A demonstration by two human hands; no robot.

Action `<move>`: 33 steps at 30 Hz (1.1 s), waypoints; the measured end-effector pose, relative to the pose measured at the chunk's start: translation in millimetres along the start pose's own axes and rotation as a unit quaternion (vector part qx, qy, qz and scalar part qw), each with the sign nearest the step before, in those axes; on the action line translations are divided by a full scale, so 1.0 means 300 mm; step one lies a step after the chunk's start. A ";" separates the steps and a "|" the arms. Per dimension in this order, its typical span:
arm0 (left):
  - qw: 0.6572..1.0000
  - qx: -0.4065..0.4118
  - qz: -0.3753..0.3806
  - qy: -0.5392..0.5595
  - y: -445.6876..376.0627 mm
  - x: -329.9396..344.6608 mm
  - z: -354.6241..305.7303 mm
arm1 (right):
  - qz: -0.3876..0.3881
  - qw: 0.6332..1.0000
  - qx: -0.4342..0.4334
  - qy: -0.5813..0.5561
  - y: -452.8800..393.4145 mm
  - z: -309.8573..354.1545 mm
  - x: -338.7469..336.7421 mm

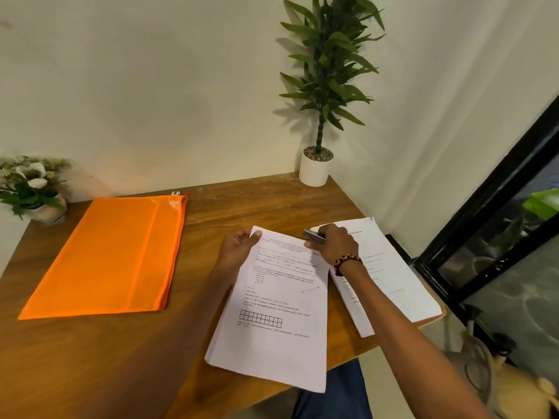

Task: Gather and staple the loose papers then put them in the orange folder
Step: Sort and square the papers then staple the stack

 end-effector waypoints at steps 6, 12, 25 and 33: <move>0.999 -0.016 -0.018 0.046 -0.025 0.105 0.042 | 0.027 0.996 0.062 -0.056 -0.012 -0.158 -0.035; 0.987 -0.064 -0.094 0.113 -0.066 0.204 0.082 | 0.046 0.973 0.120 -0.194 -0.016 -0.326 -0.048; 0.967 -0.103 -0.110 0.206 -0.059 0.401 0.122 | 0.069 0.976 0.124 -0.162 -0.078 -0.461 -0.213; 0.990 -0.109 0.032 0.085 -0.016 0.552 0.127 | 0.048 0.983 0.166 -0.058 -0.183 -0.523 -0.269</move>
Point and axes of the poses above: each hand's wrist, its own y-axis away from the middle knuckle, its own x-axis out of the palm, z = x × y, the point moved 8 cm from there along -y, towards the middle knuckle, and after that the axes turned 7 degrees about y, right-handed, at the moved point
